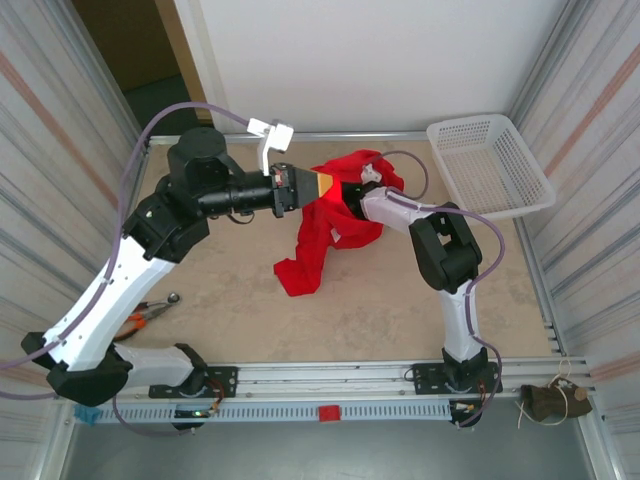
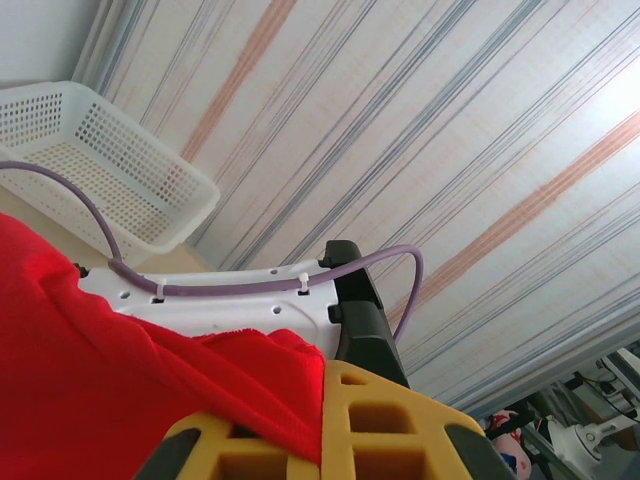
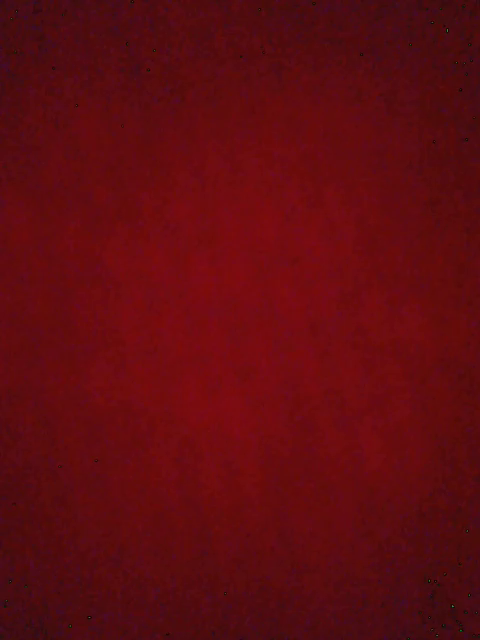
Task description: Fold the inside-out t-shirt
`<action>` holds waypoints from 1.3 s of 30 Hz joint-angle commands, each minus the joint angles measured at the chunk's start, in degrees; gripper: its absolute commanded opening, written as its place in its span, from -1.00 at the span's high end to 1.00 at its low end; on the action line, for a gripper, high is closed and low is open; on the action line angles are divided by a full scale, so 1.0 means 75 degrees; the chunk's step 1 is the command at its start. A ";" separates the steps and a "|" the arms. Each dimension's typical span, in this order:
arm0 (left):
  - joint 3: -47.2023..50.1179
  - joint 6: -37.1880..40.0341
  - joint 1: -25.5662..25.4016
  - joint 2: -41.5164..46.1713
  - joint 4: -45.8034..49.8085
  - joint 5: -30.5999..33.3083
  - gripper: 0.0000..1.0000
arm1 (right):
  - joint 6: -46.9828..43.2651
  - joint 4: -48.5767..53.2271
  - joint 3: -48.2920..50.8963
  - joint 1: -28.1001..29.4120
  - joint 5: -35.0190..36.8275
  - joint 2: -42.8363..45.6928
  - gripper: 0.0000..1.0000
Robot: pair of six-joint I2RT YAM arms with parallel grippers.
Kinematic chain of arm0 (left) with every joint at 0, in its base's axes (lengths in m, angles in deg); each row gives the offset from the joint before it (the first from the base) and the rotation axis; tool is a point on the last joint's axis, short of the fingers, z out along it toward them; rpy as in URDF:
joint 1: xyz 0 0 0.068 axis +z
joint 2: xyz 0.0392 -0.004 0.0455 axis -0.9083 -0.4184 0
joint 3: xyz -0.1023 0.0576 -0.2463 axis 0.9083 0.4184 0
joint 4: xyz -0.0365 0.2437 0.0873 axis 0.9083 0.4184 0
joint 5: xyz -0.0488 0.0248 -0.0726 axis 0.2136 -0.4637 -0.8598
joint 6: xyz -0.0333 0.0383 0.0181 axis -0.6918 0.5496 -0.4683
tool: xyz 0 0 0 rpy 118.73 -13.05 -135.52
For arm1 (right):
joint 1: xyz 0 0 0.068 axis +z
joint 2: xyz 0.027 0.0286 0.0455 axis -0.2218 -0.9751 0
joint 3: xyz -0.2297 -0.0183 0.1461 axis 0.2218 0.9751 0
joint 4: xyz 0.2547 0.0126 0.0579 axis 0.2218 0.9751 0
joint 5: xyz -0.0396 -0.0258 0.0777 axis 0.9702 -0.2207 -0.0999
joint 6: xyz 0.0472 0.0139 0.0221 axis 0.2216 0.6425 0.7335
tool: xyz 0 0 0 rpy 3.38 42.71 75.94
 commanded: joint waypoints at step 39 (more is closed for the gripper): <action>-0.0130 -0.0076 0.0407 0.0389 -0.0722 0.0319 1.00 | 0.0846 0.3599 -0.0836 -0.0638 -0.0674 -0.1764 -0.26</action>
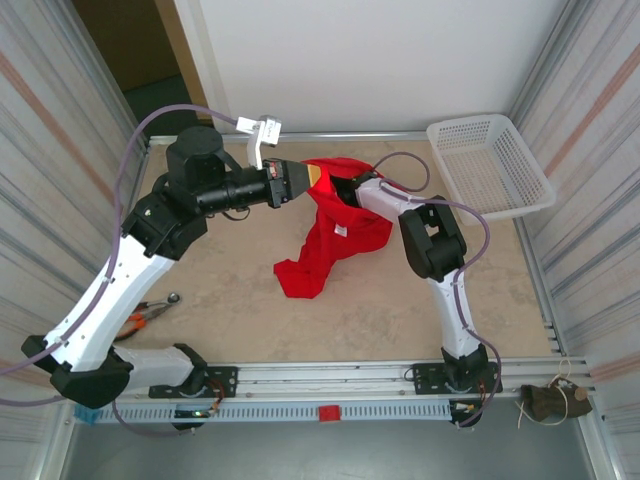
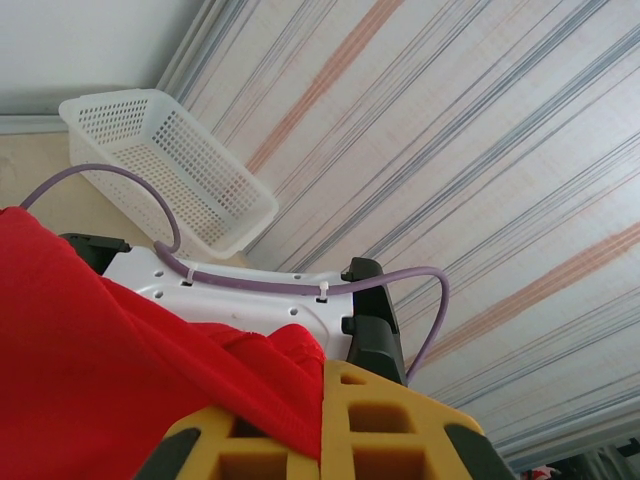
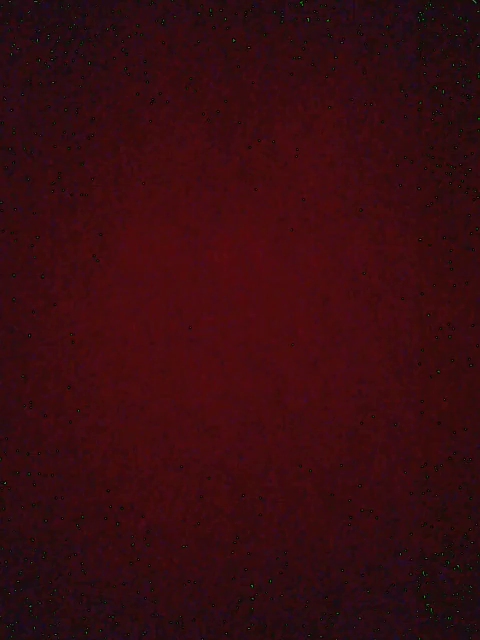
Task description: Fold the inside-out t-shirt
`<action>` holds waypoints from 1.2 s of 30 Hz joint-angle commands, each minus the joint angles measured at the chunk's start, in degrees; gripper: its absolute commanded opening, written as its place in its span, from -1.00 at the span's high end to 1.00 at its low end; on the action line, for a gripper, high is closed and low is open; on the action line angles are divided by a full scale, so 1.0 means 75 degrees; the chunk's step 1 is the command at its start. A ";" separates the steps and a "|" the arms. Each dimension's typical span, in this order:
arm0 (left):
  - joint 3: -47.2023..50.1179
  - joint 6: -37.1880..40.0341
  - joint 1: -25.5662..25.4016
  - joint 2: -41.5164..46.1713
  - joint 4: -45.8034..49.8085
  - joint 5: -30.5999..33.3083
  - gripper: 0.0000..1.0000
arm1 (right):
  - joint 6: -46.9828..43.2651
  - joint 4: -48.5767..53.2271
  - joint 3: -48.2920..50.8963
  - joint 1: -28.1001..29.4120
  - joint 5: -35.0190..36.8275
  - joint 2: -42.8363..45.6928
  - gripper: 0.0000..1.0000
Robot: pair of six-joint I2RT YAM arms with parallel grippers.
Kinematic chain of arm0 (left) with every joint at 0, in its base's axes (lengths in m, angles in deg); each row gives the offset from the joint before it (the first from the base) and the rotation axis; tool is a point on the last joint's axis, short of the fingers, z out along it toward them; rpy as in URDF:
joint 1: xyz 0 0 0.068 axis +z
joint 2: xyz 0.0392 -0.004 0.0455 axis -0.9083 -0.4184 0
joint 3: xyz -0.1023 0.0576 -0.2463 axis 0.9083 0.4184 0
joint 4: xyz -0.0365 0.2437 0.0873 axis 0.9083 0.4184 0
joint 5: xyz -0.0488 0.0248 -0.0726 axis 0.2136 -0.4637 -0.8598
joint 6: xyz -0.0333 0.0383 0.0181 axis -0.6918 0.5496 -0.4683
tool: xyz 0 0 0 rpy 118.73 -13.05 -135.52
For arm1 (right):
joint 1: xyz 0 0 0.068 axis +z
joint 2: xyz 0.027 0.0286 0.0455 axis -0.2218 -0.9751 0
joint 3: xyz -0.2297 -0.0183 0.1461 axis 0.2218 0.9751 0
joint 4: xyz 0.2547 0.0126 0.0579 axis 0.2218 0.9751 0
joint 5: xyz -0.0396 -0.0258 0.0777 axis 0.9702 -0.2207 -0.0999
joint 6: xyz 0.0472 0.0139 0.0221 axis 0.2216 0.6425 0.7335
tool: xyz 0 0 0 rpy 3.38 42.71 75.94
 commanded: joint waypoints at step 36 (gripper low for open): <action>0.2627 0.0421 0.2966 -0.1014 -0.1691 0.0426 -0.12 | -0.3749 -0.0757 0.0599 0.0492 -0.3410 0.4656 1.00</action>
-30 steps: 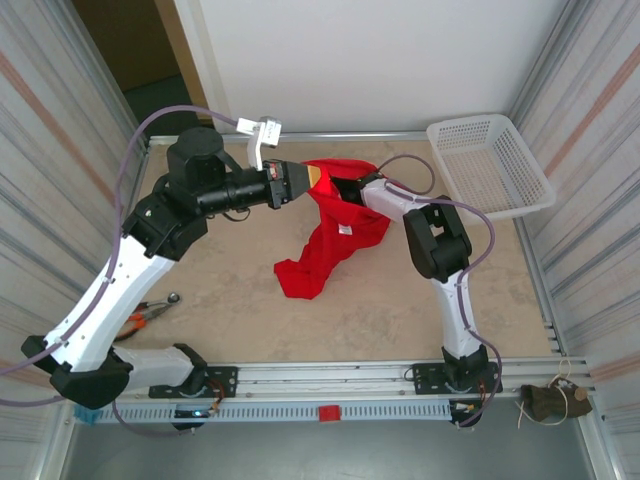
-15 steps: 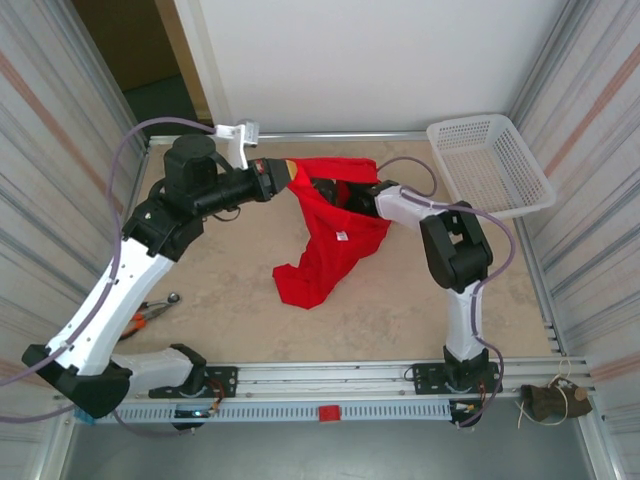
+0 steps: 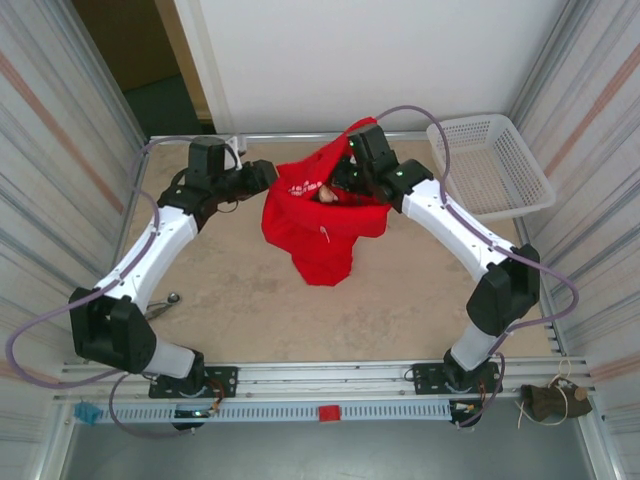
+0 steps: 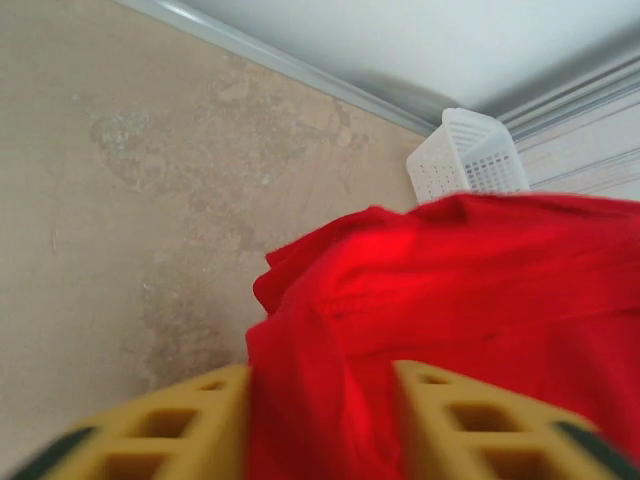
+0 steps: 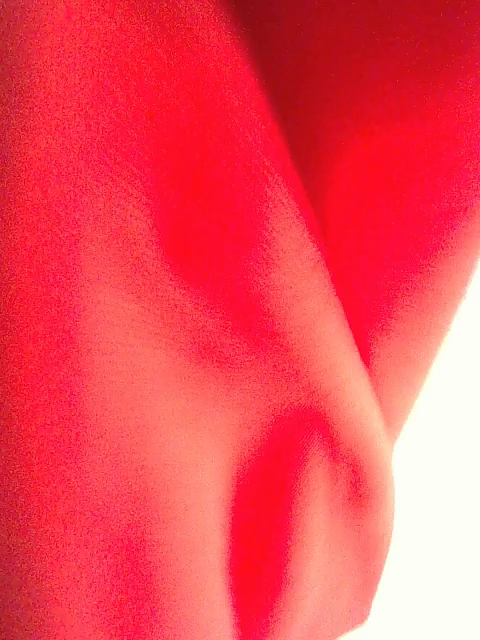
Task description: Fold the inside-out t-shirt
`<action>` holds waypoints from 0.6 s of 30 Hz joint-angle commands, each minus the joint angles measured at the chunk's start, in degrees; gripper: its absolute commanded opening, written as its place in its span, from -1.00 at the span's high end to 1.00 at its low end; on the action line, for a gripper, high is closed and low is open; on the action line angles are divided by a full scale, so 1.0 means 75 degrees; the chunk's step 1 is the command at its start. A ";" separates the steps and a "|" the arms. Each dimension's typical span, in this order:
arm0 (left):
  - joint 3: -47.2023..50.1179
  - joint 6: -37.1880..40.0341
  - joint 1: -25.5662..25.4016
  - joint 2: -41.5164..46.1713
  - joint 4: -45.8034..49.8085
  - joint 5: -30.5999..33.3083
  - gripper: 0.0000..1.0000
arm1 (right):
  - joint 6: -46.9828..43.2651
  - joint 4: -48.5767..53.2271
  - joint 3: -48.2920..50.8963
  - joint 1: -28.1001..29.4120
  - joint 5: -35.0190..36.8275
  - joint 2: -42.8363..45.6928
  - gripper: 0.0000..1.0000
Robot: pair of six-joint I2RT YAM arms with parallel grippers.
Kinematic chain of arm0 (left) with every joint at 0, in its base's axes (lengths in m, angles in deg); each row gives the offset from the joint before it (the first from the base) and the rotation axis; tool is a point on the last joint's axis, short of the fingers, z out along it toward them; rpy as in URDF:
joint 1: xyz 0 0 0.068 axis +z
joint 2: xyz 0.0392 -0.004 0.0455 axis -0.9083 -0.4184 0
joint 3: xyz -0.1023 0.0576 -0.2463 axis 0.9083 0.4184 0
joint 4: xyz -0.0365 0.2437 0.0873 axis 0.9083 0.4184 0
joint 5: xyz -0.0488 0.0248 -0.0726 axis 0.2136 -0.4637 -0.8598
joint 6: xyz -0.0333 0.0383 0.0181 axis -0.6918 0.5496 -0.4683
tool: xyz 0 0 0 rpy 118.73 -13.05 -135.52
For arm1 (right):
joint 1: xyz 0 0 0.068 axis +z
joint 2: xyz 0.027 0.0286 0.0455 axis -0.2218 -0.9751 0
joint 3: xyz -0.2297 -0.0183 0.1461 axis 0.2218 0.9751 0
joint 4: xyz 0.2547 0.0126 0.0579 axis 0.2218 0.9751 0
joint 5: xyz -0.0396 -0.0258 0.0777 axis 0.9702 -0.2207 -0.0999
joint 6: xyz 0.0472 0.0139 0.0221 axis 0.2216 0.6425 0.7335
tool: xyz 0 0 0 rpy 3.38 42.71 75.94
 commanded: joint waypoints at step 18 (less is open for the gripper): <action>0.0088 0.1112 -0.0675 0.1163 -0.1121 -0.0421 -0.64 | -0.0452 0.0848 -0.3050 -0.0046 -0.1110 -0.0494 1.00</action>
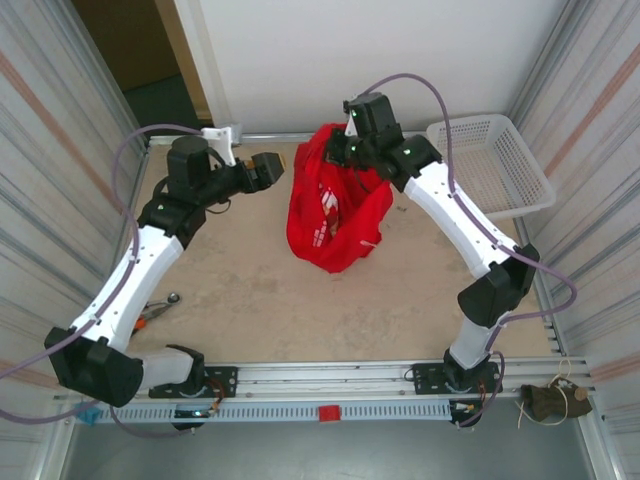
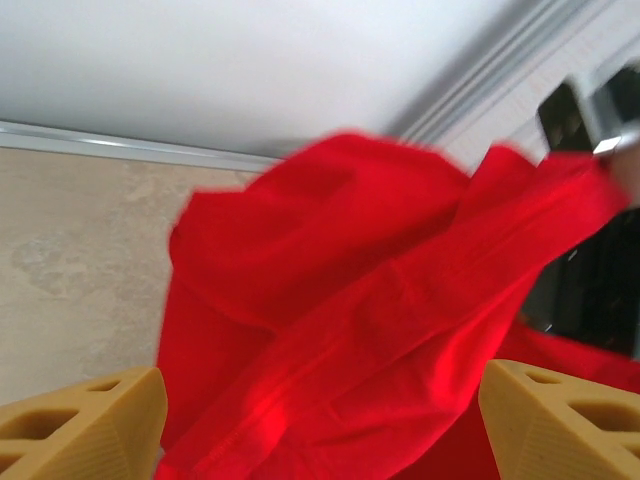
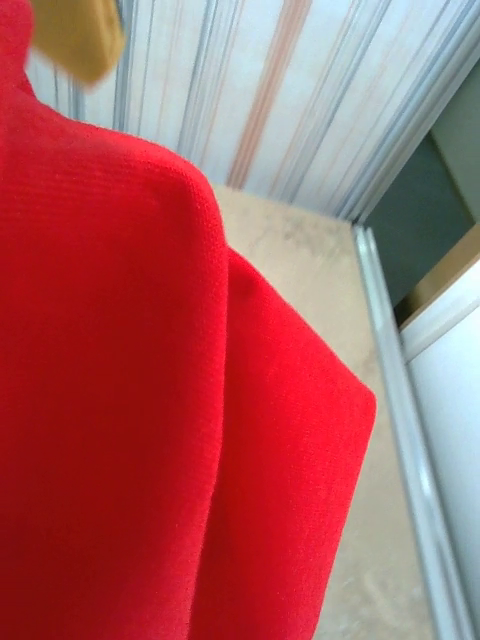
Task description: Fold the inside-out t-shirt
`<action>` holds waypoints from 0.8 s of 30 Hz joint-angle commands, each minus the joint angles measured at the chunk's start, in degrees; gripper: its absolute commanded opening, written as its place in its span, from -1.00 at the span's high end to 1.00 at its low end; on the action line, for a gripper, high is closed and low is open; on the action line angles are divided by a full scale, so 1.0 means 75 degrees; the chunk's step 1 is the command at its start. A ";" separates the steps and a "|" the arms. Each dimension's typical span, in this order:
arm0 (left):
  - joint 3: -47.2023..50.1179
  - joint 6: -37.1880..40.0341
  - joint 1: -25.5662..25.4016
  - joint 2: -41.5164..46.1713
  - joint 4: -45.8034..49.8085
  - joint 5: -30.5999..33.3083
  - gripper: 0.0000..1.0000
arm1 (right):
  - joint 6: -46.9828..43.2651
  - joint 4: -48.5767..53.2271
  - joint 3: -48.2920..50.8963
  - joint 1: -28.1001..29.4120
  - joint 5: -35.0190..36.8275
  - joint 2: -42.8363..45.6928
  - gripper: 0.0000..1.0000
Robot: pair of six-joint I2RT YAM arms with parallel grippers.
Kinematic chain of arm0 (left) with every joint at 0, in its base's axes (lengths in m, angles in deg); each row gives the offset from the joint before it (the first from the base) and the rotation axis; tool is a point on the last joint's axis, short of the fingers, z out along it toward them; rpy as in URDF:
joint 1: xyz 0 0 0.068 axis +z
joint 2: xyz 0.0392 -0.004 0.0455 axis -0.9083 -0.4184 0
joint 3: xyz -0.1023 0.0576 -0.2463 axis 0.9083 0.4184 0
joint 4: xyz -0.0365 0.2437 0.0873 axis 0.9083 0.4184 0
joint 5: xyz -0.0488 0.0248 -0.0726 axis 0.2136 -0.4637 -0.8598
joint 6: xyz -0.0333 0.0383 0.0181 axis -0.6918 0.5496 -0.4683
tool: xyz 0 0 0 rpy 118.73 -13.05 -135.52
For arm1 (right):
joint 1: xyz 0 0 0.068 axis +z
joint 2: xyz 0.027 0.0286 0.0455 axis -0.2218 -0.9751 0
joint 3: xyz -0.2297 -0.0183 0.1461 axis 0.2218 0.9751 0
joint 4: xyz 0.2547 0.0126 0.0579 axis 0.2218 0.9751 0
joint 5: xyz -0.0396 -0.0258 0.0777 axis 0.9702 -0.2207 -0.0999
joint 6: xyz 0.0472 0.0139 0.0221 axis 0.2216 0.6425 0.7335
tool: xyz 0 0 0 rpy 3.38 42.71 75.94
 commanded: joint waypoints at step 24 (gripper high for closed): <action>0.0121 -0.0110 0.0233 -0.0586 -0.0975 0.0686 -0.52 | 0.1745 -0.2787 0.2440 -0.0705 -0.0727 0.1260 1.00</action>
